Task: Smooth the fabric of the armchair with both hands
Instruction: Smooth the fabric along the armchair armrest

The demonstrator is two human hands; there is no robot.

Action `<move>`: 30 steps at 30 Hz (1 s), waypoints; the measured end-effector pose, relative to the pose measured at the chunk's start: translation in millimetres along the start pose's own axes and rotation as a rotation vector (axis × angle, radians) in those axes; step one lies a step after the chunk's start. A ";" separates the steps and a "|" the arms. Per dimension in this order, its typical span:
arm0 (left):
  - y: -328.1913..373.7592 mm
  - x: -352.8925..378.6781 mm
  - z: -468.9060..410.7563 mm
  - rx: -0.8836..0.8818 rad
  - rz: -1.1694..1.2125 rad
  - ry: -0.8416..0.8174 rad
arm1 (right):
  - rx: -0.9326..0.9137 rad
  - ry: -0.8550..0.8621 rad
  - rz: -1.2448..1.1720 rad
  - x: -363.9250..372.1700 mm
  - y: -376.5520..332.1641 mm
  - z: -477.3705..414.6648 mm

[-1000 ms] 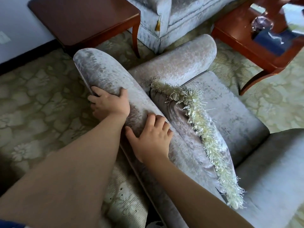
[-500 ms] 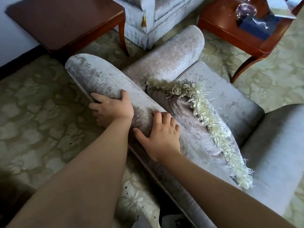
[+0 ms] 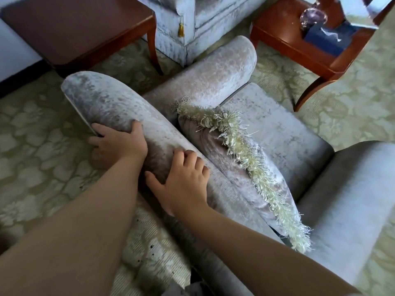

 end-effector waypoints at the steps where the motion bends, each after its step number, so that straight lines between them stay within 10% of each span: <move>1: 0.2 -0.2 0.8 -0.002 0.005 0.001 | -0.004 0.004 0.004 -1.3 1.2 0.4; 30: 1.2 -0.9 40.3 -0.031 0.042 -0.016 | -0.054 0.006 -0.006 -16.0 35.4 11.7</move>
Point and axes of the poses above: each hand's wrist, its own z-axis away from the middle knuckle, its own x-axis out of the palm, y = z × x, the point moved 1 cm from there along -z, towards the middle knuckle, and after that the axes turned 1 degree about -z, right-handed, at the moved point
